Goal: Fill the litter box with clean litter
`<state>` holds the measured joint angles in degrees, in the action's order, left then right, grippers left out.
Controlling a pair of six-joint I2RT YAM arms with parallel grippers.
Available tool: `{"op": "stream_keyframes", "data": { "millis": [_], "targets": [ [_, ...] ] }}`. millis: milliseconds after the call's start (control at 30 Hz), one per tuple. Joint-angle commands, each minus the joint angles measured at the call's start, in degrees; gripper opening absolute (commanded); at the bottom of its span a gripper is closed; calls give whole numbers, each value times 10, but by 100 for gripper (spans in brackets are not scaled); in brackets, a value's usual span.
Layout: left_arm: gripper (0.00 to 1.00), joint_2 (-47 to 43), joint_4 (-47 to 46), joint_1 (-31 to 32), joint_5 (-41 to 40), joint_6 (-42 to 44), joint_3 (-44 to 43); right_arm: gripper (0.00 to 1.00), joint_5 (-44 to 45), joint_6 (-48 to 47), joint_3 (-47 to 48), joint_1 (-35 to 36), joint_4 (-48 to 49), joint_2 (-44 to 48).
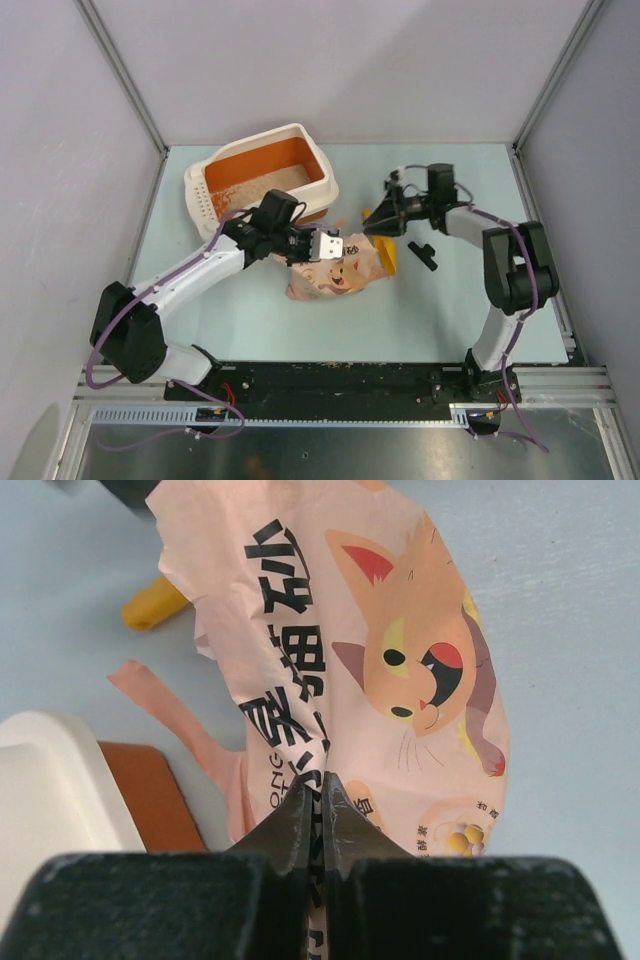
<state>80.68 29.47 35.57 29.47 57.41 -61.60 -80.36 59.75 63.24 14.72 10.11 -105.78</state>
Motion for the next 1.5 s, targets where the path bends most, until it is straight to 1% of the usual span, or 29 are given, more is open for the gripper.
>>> {"op": "stream_keyframes", "data": {
  "millis": [0, 100, 133, 200, 233, 267, 300, 333, 367, 400, 433, 467, 500, 633, 733, 833, 967, 1100, 1300, 1400, 1467],
  "targets": [
    [4, -17, 54, -14, -35, -69, 6, 40, -3, -89, 58, -81, -15, 54],
    [4, -17, 53, -15, -13, -106, 3, 40, 13, -155, 87, -113, -20, 79],
    [5, -15, 53, -14, -8, -113, 1, 39, 29, -193, 94, -124, -49, 93],
    [5, -12, 52, -14, 7, -131, -6, 42, 92, -366, 114, -123, -101, 144],
    [6, -6, 52, -14, 9, -135, -9, 45, 121, -444, 134, -118, -197, 165],
    [6, -2, 52, -15, 13, -149, -12, 46, 175, -596, 137, -96, -231, 183],
    [6, 1, 53, -16, 15, -156, -20, 47, 199, -677, 137, -79, -260, 208],
    [6, 7, 53, -15, 19, -162, -23, 48, 222, -751, 137, -61, -322, 243],
    [6, 10, 53, -16, 24, -171, -26, 48, 264, -837, 134, -15, -353, 260],
    [6, 11, 53, -17, 29, -176, -29, 48, 279, -954, 125, 4, -374, 275],
    [6, 13, 52, -18, 39, -180, -30, 49, 290, -1003, 116, 23, -394, 298],
    [6, 16, 53, -20, 42, -188, -31, 50, 307, -1031, 91, 35, -395, 307],
    [6, 18, 53, -20, 46, -193, -33, 50, 310, -1085, 82, 55, -396, 313],
    [6, 25, 53, -24, 64, -211, -37, 55, 325, -1189, 51, 91, -417, 331],
    [6, 31, 53, -31, 77, -227, -41, 58, 336, -1261, 31, 122, -424, 335],
    [6, 38, 52, -36, 91, -244, -46, 58, 340, -1295, 20, 140, -429, 327],
    [6, 40, 52, -40, 108, -252, -47, 59, 340, -1283, 12, 153, -407, 303],
    [6, 39, 52, -41, 114, -256, -49, 59, 354, -1269, -1, 168, -360, 284],
    [6, 41, 53, -47, 124, -257, -52, 58, 369, -1245, -8, 183, -329, 246],
    [6, 43, 52, -52, 130, -258, -55, 56, 380, -1227, -8, 184, -309, 229],
    [6, 44, 52, -57, 136, -257, -56, 51, 395, -1218, -8, 186, -302, 218]
  ]
}}
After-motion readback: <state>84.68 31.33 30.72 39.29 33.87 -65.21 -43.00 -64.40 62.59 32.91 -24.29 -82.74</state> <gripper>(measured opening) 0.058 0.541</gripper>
